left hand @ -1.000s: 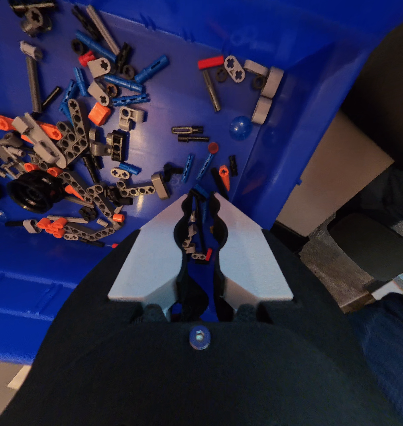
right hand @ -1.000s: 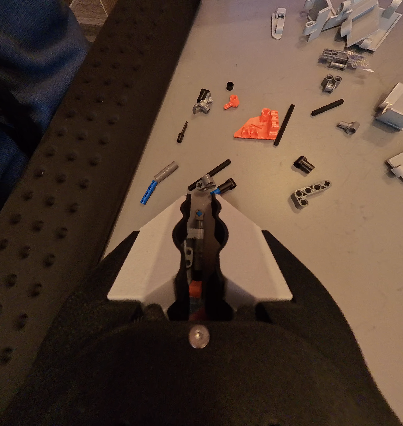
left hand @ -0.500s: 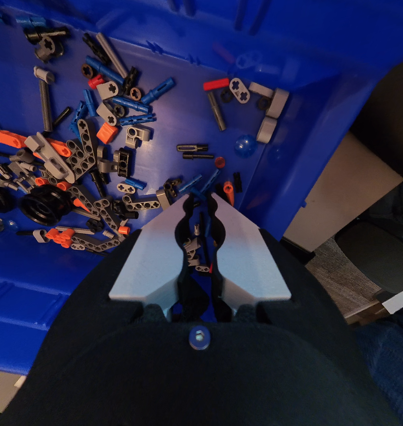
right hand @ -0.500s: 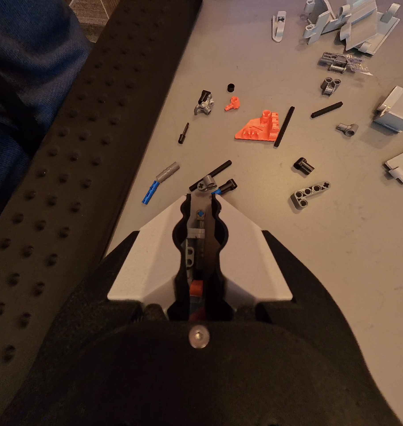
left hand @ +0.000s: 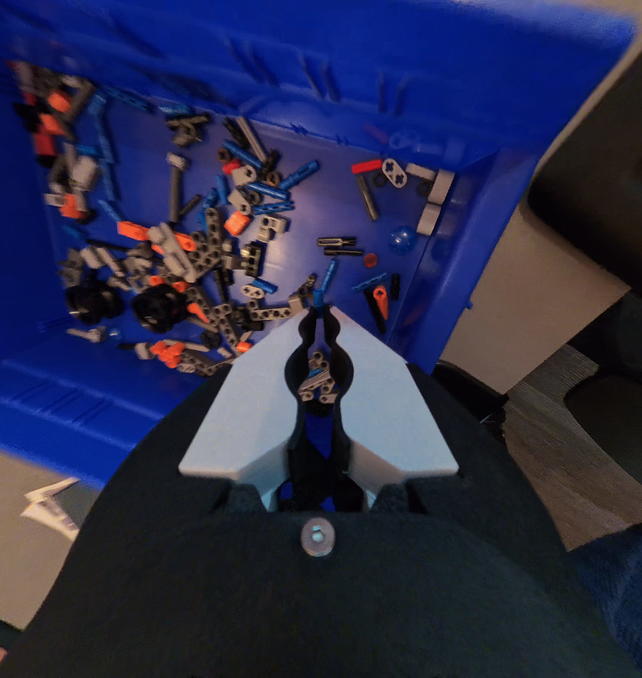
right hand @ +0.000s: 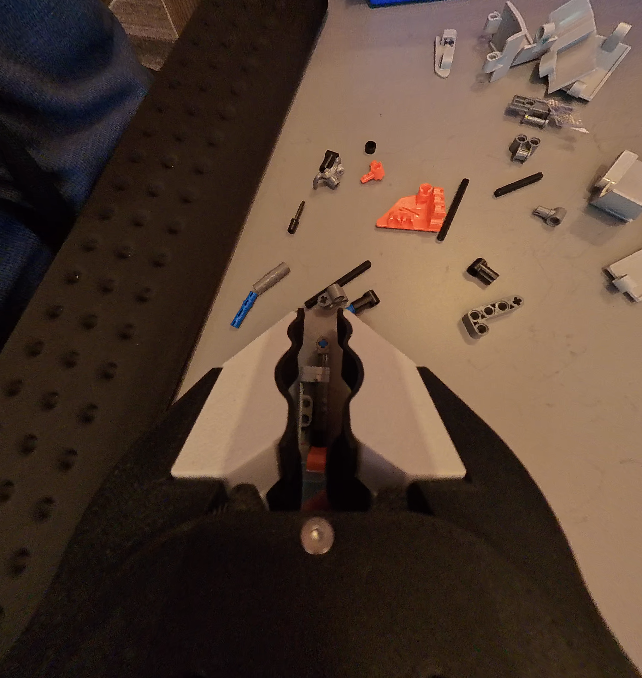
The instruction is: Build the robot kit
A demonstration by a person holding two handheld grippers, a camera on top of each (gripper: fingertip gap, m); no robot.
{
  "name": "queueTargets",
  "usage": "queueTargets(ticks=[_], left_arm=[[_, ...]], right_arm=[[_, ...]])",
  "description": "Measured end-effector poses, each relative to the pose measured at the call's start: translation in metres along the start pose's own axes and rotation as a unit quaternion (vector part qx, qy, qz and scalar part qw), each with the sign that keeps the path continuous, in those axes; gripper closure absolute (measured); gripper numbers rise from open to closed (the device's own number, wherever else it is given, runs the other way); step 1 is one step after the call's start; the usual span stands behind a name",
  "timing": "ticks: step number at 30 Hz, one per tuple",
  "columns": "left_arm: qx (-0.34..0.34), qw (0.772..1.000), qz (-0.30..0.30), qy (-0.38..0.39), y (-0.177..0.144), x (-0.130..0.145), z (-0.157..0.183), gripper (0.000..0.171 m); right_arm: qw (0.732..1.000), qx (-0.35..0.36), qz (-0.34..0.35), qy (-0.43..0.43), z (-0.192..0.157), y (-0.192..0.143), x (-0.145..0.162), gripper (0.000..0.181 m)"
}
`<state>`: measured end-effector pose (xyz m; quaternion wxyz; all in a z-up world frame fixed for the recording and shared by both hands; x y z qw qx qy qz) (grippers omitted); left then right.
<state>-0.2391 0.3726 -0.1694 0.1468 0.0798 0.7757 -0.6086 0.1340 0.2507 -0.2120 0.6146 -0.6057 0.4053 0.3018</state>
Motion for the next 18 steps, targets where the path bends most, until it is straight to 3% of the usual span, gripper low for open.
queueTargets(ticks=[5, 9, 14, 18], left_arm=[[-0.083, 0.989, 0.102, 0.065, -0.06, -0.056, -0.004, 0.168], [-0.068, 0.972, 0.179, 0.139, -0.08, -0.12, 0.023, 0.169], [0.021, 0.951, 0.24, 0.194, -0.038, -0.198, 0.076, 0.169], [0.063, 0.95, 0.226, 0.207, 0.015, -0.23, 0.104, 0.168]], right_arm=[[1.0, 0.001, 0.0, -0.009, -0.002, 0.0, -0.003, 0.166], [1.0, 0.003, 0.002, -0.014, -0.003, -0.001, -0.005, 0.166], [1.0, 0.005, 0.005, -0.022, -0.006, -0.002, -0.009, 0.166], [1.0, 0.009, 0.007, -0.025, -0.005, -0.004, -0.01, 0.166]])
Point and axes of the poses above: each gripper's, where its closed fingertips meet, y out along the fingers, x out of its underside, z = x × y across the jaws, the point moved 5 cm from there along -y, back along the fingers, and after that the axes turned 11 degrees about z, right-handed, at the moved point
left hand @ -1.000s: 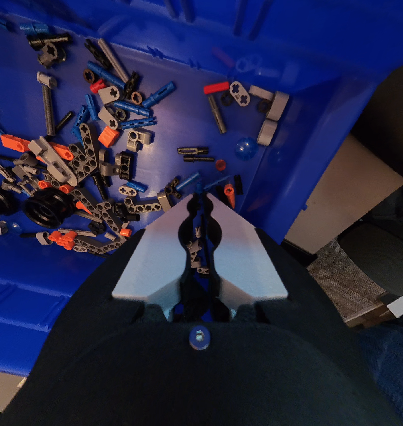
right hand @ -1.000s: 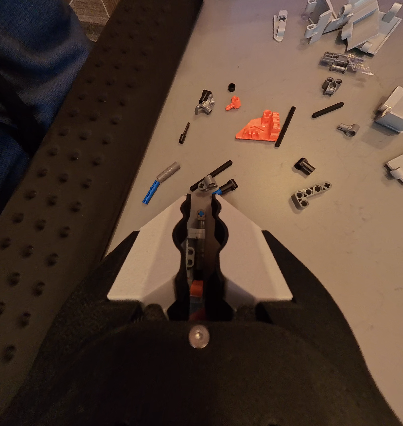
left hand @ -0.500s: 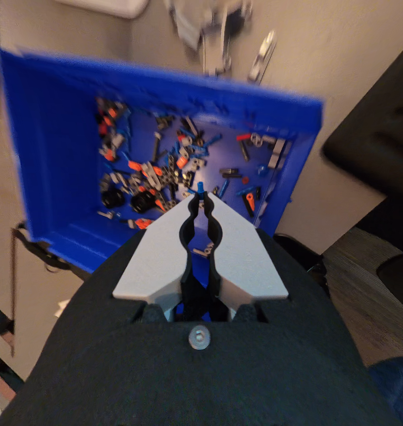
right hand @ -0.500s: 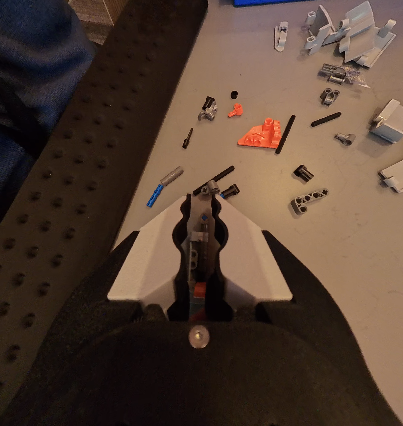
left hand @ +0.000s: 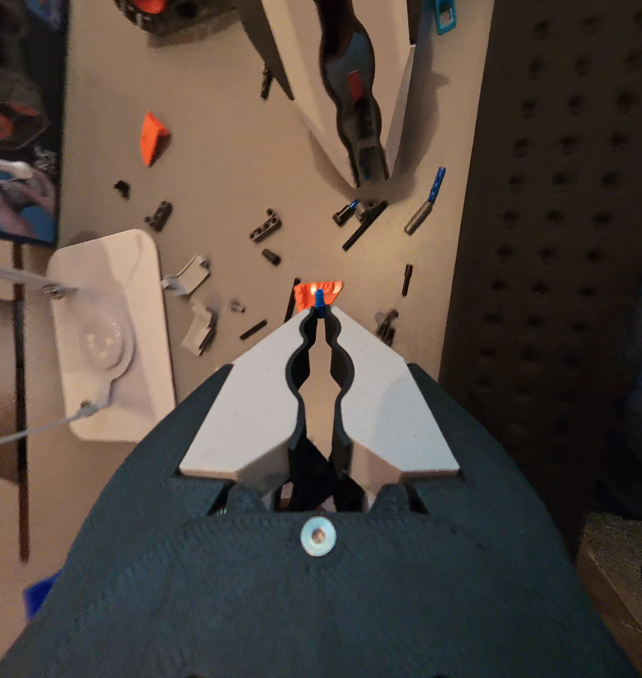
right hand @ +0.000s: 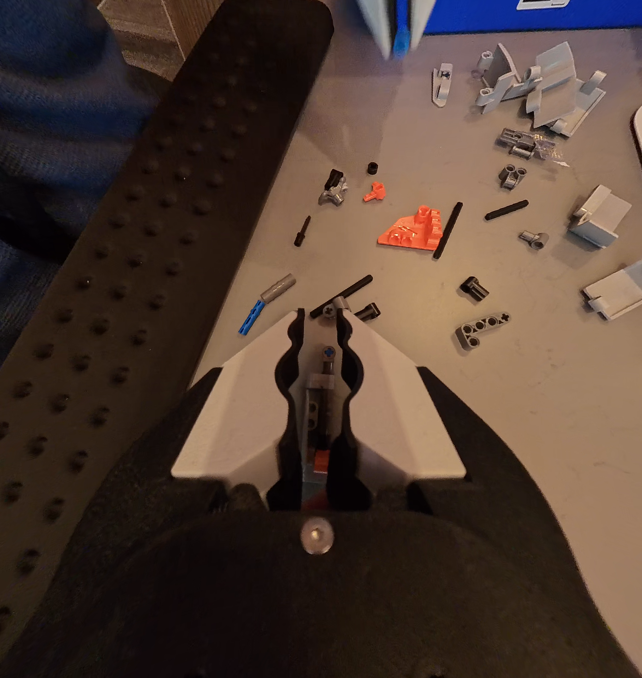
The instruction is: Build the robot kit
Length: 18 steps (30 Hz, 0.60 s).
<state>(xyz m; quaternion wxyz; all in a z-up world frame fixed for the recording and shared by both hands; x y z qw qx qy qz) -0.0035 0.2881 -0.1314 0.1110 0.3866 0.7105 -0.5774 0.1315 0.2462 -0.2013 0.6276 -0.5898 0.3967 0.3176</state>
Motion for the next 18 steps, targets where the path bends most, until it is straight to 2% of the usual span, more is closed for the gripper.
queueTargets(ticks=[3, 7, 14, 18], left_arm=[[0.032, 0.999, -0.007, -0.004, 0.035, -0.002, 0.008, 0.168], [0.056, 0.998, -0.009, -0.021, 0.064, 0.0, 0.011, 0.168], [0.086, 0.995, -0.032, -0.038, 0.084, 0.013, 0.019, 0.168], [0.09, 0.994, -0.03, -0.058, 0.089, 0.016, 0.022, 0.156]], right_arm=[[1.0, 0.004, 0.001, -0.001, 0.001, -0.001, 0.0, 0.166], [1.0, 0.009, 0.005, -0.002, 0.002, -0.004, -0.002, 0.166], [1.0, 0.006, 0.001, -0.001, 0.001, -0.002, 0.0, 0.166], [1.0, 0.004, -0.001, 0.002, 0.002, -0.001, 0.001, 0.166]])
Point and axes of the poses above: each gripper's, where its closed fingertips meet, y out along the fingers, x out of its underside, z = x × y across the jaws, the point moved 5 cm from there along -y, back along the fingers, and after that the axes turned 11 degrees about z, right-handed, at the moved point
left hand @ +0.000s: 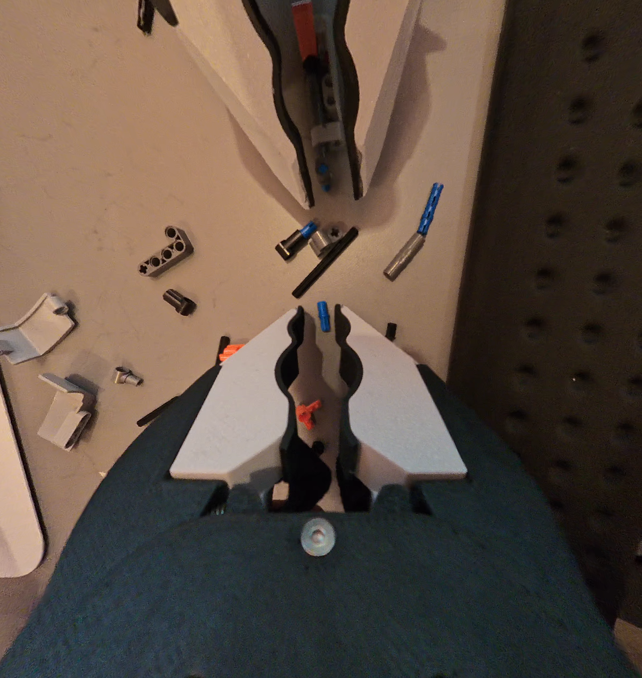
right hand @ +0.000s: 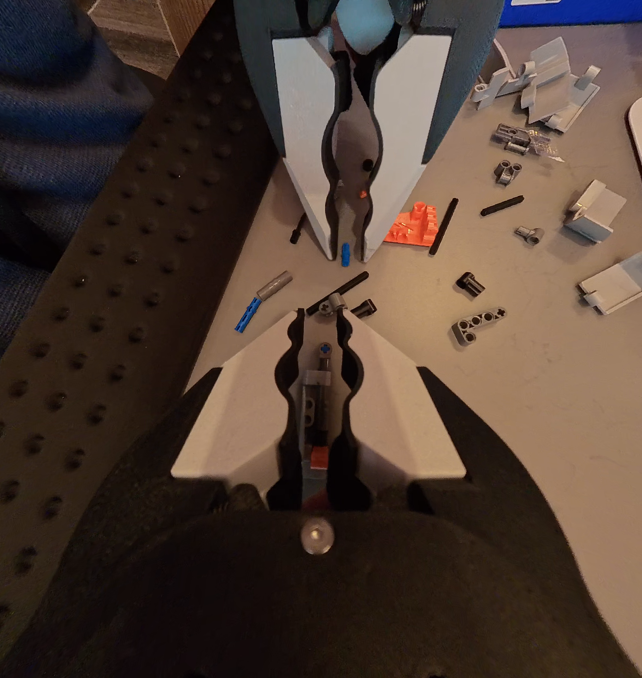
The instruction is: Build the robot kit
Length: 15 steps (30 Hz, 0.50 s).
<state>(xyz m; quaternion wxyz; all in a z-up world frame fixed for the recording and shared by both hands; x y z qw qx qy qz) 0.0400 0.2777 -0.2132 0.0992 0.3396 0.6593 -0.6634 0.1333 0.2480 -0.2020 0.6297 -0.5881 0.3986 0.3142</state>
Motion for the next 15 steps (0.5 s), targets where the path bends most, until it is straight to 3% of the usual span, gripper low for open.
queueTargets(ticks=[8, 15], left_arm=[[-0.035, 0.998, 0.044, -0.022, -0.037, 0.001, 0.002, 0.151], [-0.13, 0.987, 0.091, -0.025, -0.121, 0.002, -0.004, 0.157]], right_arm=[[1.0, 0.024, 0.011, 0.003, 0.008, -0.005, -0.001, 0.166], [0.998, 0.064, 0.01, 0.005, 0.021, -0.006, 0.001, 0.166]])
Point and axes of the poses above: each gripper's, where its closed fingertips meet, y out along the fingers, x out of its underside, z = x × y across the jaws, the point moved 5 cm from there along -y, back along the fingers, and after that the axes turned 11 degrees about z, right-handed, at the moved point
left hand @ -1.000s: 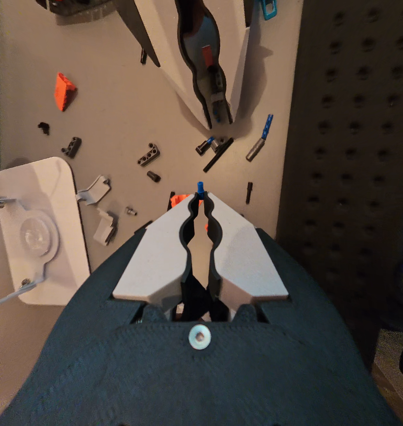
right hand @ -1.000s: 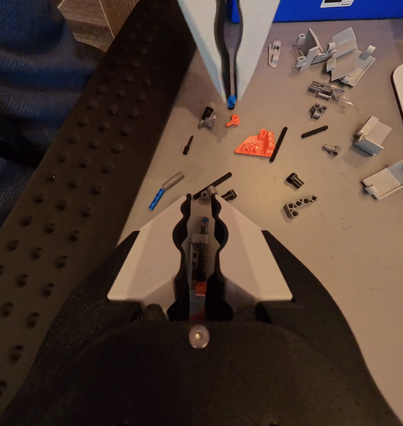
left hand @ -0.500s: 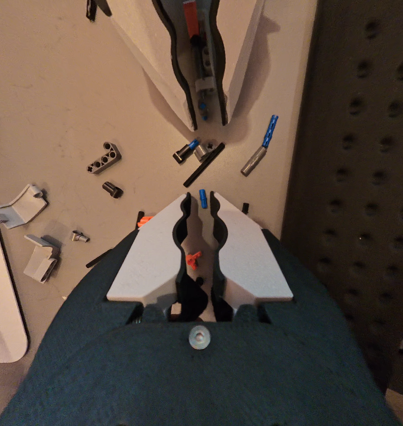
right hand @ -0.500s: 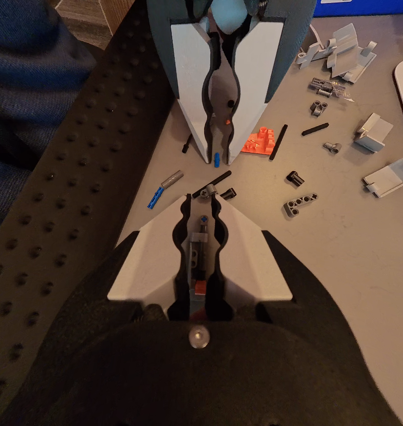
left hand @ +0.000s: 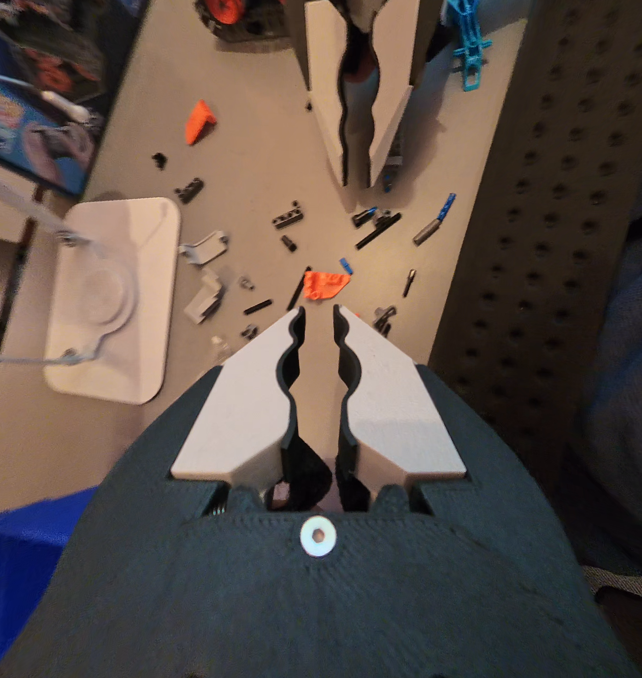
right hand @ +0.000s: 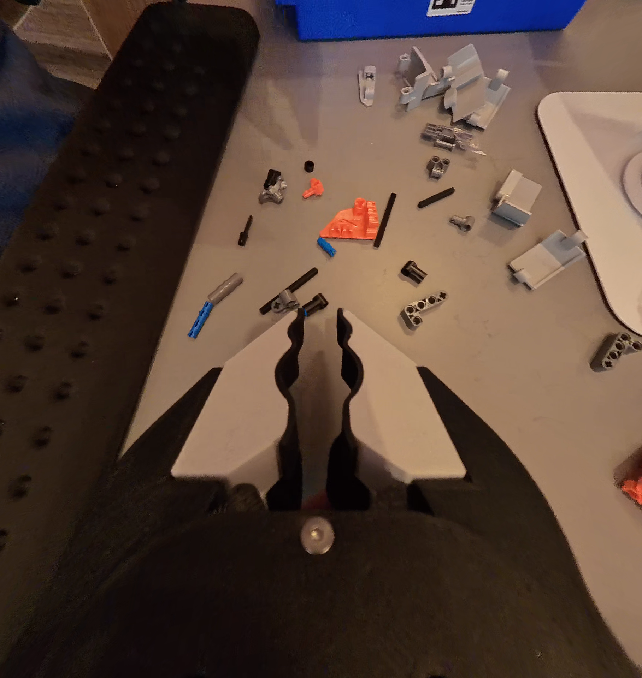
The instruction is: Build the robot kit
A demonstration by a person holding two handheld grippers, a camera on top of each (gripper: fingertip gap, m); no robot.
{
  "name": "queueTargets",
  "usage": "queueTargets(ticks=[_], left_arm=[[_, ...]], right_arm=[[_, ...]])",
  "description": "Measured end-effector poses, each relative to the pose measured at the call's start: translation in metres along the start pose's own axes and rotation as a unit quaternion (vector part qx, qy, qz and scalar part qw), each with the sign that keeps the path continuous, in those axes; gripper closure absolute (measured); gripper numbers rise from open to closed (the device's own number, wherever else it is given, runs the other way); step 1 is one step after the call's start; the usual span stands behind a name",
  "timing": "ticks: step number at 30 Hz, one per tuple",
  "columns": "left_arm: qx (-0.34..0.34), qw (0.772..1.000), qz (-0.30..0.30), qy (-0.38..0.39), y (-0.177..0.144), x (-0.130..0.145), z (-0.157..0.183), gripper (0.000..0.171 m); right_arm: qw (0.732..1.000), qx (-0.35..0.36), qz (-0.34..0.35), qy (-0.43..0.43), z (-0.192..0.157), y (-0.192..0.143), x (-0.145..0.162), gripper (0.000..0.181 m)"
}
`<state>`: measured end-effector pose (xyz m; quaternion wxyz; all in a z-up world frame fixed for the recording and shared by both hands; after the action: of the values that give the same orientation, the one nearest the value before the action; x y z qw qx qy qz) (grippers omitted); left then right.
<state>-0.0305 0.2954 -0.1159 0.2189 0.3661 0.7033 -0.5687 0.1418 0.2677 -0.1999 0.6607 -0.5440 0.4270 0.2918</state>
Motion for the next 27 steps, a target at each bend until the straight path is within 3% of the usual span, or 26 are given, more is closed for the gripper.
queueTargets(ticks=[7, 10, 18, 23, 27], left_arm=[[-0.11, 0.993, -0.039, -0.017, -0.058, 0.023, -0.035, 0.158], [-0.102, 0.99, -0.092, -0.021, -0.066, 0.042, -0.029, 0.155], [-0.027, 0.968, -0.245, 0.046, -0.013, 0.071, -0.024, 0.146], [0.044, 0.93, -0.358, 0.074, 0.014, 0.101, -0.035, 0.148], [0.082, 0.912, -0.395, 0.072, 0.024, 0.119, -0.035, 0.151]], right_arm=[[0.999, 0.033, 0.006, 0.005, 0.01, -0.003, -0.001, 0.165], [0.999, 0.038, 0.008, 0.003, 0.011, -0.004, -0.002, 0.165], [0.999, 0.033, 0.007, -0.002, 0.008, -0.002, -0.003, 0.165], [0.999, 0.035, 0.012, -0.009, 0.006, -0.004, -0.008, 0.165], [0.999, 0.032, 0.018, -0.015, 0.003, -0.005, -0.012, 0.165]])
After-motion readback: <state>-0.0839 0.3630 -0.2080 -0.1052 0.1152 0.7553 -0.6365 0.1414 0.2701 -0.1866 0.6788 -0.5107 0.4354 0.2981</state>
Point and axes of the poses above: each gripper's, where its closed fingertips meet, y out along the fingers, x out of its underside, z = x × y across the jaws, the point moved 5 cm from there along -y, back along the fingers, and after that the axes turned 11 degrees about z, right-handed, at the moved point
